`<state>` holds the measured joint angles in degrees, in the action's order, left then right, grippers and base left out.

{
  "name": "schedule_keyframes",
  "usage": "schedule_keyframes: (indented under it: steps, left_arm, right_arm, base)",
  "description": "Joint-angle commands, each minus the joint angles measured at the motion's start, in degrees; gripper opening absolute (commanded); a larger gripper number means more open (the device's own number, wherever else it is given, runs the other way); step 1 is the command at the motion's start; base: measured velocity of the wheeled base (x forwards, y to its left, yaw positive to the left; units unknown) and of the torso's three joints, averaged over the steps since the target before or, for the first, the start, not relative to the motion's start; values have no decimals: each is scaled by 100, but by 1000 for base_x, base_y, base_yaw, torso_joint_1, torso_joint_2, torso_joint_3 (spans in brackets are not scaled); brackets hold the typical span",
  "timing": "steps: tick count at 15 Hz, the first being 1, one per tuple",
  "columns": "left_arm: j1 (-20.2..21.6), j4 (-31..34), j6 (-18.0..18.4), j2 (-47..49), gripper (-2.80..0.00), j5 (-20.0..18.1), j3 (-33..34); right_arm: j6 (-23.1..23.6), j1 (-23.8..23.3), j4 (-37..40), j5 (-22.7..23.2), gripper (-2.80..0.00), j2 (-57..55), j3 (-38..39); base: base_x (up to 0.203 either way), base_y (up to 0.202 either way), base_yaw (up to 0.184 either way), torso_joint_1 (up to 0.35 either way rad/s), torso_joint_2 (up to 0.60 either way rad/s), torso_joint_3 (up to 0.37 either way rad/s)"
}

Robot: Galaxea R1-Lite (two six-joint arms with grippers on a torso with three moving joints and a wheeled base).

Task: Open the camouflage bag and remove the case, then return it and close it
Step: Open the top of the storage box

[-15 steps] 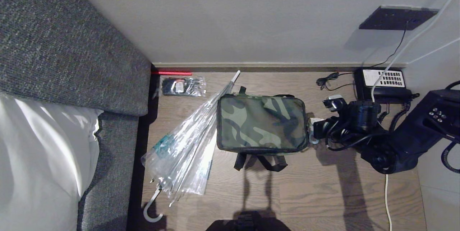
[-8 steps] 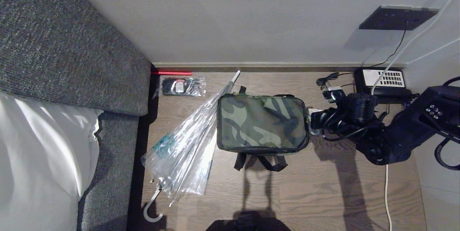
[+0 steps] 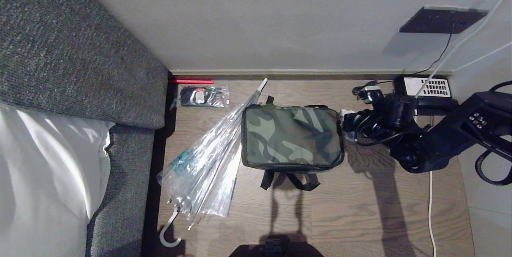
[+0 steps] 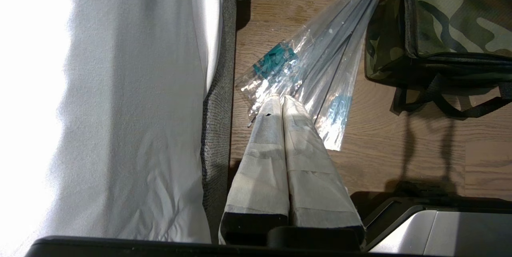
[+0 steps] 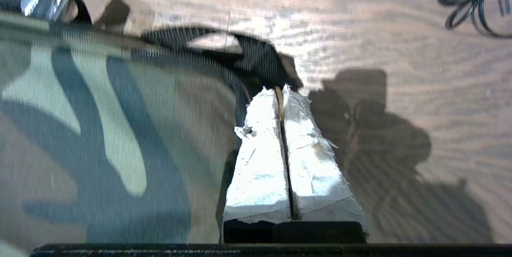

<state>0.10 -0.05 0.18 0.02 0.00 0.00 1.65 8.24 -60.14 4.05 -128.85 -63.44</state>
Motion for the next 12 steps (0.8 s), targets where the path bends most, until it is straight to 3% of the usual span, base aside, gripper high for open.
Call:
schedule_keyframes:
  steps: [1, 12]
  left_arm:
    - [-1, -4, -1, -2, -280, 0, 0]
    - [-1, -4, -1, -2, -280, 0, 0]
  right_arm:
    - [2, 2, -41, 7, -280, -79, -150]
    - [-6, -24, -68, 26, -280, 18, -320]
  base:
    - [0, 0, 0, 0, 0, 0]
    - [0, 0, 0, 0, 0, 0]
